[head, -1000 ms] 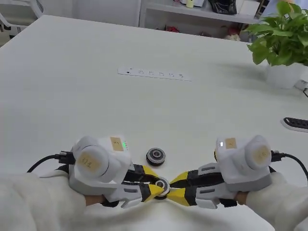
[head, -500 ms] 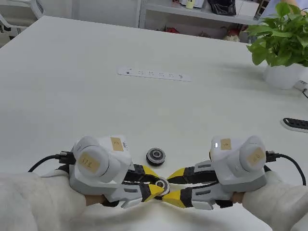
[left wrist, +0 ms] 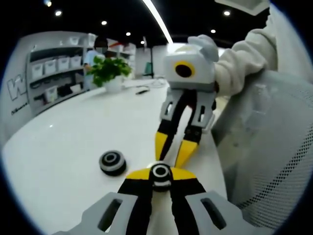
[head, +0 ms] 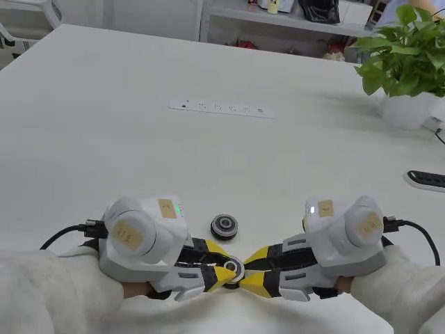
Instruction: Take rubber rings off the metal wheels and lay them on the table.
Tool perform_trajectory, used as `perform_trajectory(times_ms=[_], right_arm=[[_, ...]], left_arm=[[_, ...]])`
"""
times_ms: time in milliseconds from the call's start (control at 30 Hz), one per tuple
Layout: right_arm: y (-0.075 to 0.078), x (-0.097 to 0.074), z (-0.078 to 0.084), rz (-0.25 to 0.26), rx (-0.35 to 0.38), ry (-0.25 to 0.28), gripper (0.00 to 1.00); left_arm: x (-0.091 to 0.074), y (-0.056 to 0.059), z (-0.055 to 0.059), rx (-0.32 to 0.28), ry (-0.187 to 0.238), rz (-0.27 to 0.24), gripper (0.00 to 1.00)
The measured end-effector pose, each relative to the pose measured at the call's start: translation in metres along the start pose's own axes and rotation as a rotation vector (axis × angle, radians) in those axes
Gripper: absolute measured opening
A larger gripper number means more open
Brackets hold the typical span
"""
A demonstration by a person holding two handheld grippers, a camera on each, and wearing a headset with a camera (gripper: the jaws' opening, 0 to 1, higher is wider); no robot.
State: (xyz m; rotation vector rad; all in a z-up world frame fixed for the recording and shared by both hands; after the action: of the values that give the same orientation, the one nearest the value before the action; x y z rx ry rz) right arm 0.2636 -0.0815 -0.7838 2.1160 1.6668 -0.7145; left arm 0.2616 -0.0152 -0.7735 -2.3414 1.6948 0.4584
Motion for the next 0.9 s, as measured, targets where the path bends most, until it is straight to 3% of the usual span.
perform_trajectory(times_ms=[633,733,800,900], right_arm=[[0.0009,-0.0004,0.0013,0.011,-0.024,-0.029,0.03],[0.0006,0.0009,0.0001,0.014,-0.075,-0.038,0.03],[-0.0011,0.0024,0.0002,0.017,0.009,-0.043,0.03],[0.0019,0.002,0.0005,0.023,0.008,-0.045,0.03]], left_arm=[[-0.0008,-0.0012,0.0004,-0.01,-0.001,-0.005,0.14],[-0.001,-0.002,0.0005,-0.011,-0.001,-0.01,0.14],[-0.0017,-0.0029,0.0008,-0.014,-0.001,-0.012,0.14],[-0.0019,-0.0027,0.001,-0.018,0.002,-0.014,0.14]])
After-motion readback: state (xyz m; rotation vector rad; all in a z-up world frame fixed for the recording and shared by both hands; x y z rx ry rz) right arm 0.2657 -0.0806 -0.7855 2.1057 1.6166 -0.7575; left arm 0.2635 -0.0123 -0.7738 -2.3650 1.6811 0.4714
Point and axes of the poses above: the centre of the closed fingertips' face, and the gripper's own axes: x roughly forward along the fingers, y roughly to its right, z roughly out of its underside, the point moved 4 cm from there along -x, roughly backward along the fingers, and after that the axes turned 4 degrees about y, right-handed, at the moved point
